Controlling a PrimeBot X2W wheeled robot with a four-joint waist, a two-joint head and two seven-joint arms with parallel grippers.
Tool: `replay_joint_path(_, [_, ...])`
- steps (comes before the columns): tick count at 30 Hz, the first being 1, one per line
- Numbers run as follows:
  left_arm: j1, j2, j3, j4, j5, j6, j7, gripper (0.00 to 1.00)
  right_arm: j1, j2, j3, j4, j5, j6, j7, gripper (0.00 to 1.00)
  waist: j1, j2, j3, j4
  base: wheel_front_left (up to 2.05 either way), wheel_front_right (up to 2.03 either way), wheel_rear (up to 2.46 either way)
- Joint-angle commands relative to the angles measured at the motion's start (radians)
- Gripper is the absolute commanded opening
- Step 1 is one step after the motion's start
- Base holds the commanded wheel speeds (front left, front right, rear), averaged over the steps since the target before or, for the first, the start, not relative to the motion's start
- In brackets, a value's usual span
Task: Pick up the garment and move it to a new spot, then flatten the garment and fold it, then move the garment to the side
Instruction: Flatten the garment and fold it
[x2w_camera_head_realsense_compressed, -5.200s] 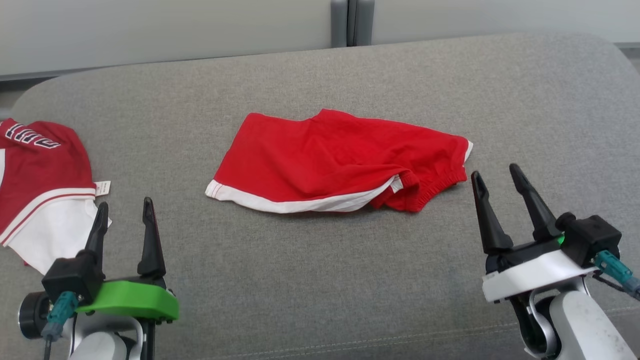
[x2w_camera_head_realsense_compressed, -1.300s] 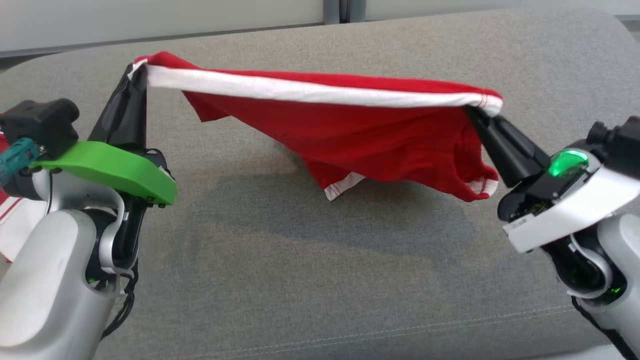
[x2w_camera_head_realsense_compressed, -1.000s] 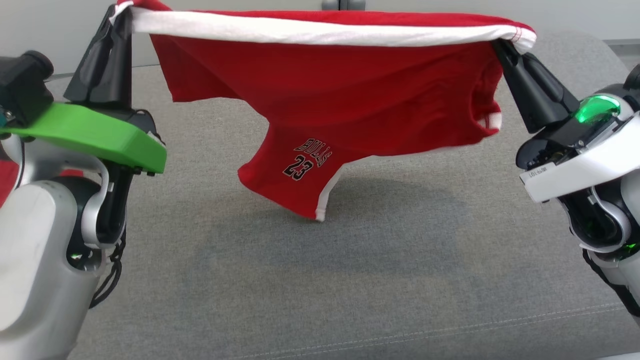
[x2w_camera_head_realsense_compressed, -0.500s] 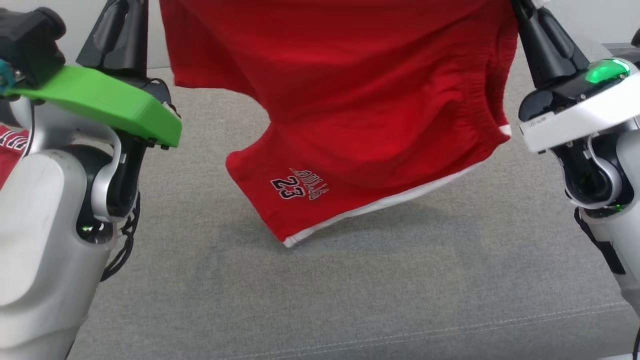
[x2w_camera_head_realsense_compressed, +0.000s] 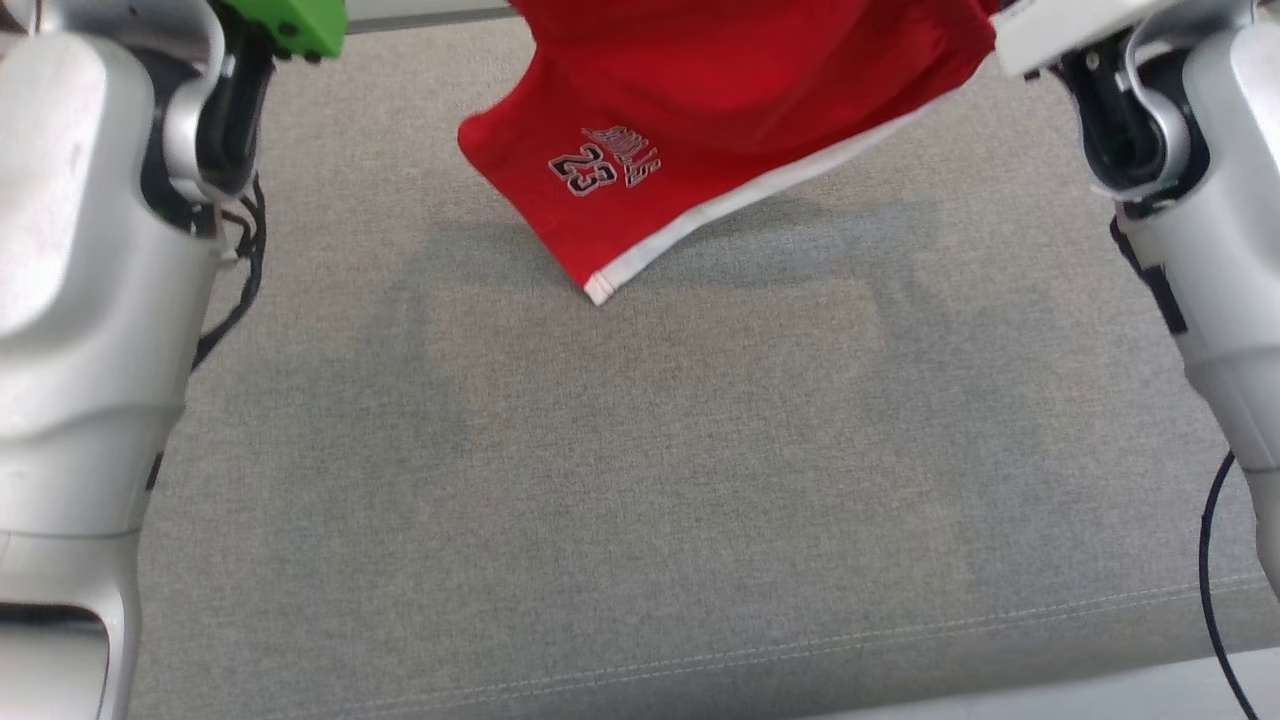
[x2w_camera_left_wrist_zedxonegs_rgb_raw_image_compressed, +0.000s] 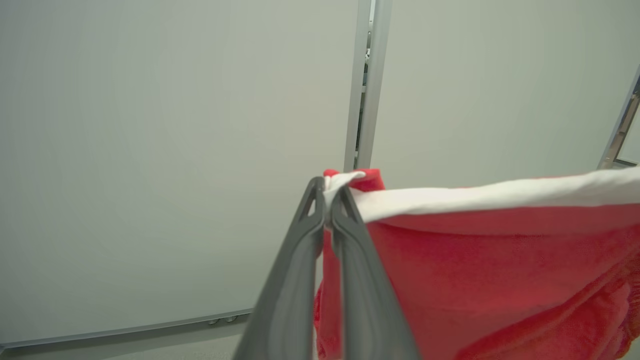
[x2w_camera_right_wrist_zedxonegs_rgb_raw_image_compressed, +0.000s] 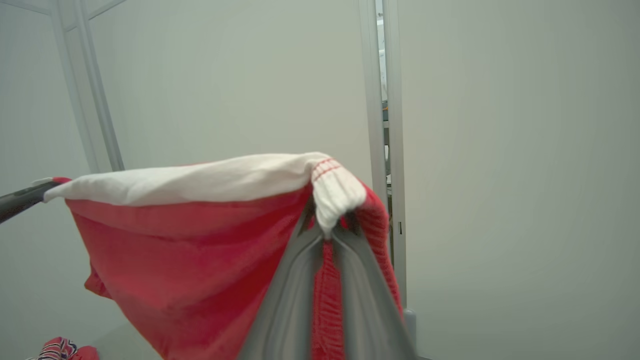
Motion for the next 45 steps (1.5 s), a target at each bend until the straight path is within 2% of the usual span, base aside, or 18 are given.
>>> replay_joint_path(1, [-0.050,-0.008,0.001,0.049,0.008,-0.012,-0.009,0.00,-0.054,0.009,0.008,0.041,-0.015,0.000,-0.016,0.00,0.0000,-0.0001,0.064,0.001,0.00,0.00,0.00])
replay_joint_path(2, [-0.126,-0.018,-0.005,0.138,0.021,-0.028,-0.014,0.00,-0.131,0.025,0.020,0.121,-0.020,0.000,-0.032,0.00,0.0000,-0.0001,0.098,0.000,0.00,0.00,0.00])
replay_joint_path(4, [-0.189,-0.029,-0.013,0.228,0.035,-0.046,-0.026,0.00,-0.200,0.041,0.034,0.202,-0.022,0.000,-0.051,0.00,0.0000,-0.0001,0.123,0.001,0.00,0.00,0.00])
replay_joint_path(7, [-0.287,-0.043,-0.040,0.347,0.063,-0.075,-0.043,0.00,-0.306,0.062,0.065,0.287,-0.008,0.000,-0.077,0.00,0.0000,-0.0001,0.166,0.006,0.00,0.00,0.00])
replay_joint_path(10, [-0.365,-0.063,-0.034,0.443,0.077,-0.080,-0.106,0.00,-0.390,0.066,0.074,0.361,-0.009,0.000,-0.108,0.00,0.0000,-0.0001,0.201,0.016,0.00,0.00,0.00])
replay_joint_path(13, [-0.444,-0.072,-0.027,0.519,0.093,-0.081,-0.184,0.00,-0.464,0.081,0.061,0.403,-0.025,0.000,-0.123,0.00,0.0000,-0.0001,0.237,0.028,0.00,0.00,0.00])
replay_joint_path(16, [-0.520,-0.081,-0.029,0.573,0.113,-0.084,-0.260,0.00,-0.510,0.081,-0.020,0.363,-0.075,-0.001,-0.126,0.00,0.0000,-0.0001,0.274,0.042,0.00,0.00,0.00])
replay_joint_path(19, [-0.577,-0.097,-0.039,0.619,0.130,-0.095,-0.316,0.00,-0.503,0.102,-0.118,0.304,-0.144,-0.001,-0.125,0.00,0.0000,-0.0001,0.307,0.057,0.00,0.00,0.00])
replay_joint_path(21, [-0.589,-0.109,-0.042,0.656,0.124,-0.112,-0.324,0.00,-0.482,0.123,-0.137,0.306,-0.173,-0.001,-0.124,0.00,0.0000,-0.0001,0.327,0.065,0.00,0.00,0.00])
replay_joint_path(24, [-0.582,-0.123,-0.046,0.701,0.115,-0.136,-0.312,0.00,-0.465,0.141,-0.131,0.344,-0.188,-0.001,-0.124,0.00,0.0000,-0.0001,0.338,0.067,0.00,0.00,0.00])
replay_joint_path(30, [-0.551,-0.157,-0.038,0.822,0.065,-0.191,-0.262,0.00,-0.442,0.164,-0.048,0.438,-0.186,-0.001,-0.124,0.00,0.0000,-0.0001,0.363,0.059,0.00,0.00,0.00])
replay_joint_path(35, [-0.502,-0.177,-0.030,0.877,0.025,-0.218,-0.240,0.00,-0.381,0.155,0.022,0.452,-0.114,-0.001,-0.124,0.00,0.0000,-0.0001,0.366,0.050,0.00,0.00,0.00])
replay_joint_path(45, [-0.283,-0.186,-0.039,0.899,0.003,-0.236,-0.348,0.00,-0.113,0.083,0.159,0.325,0.085,0.000,-0.124,0.00,0.0000,-0.0001,0.311,0.035,0.00,0.00,0.00])
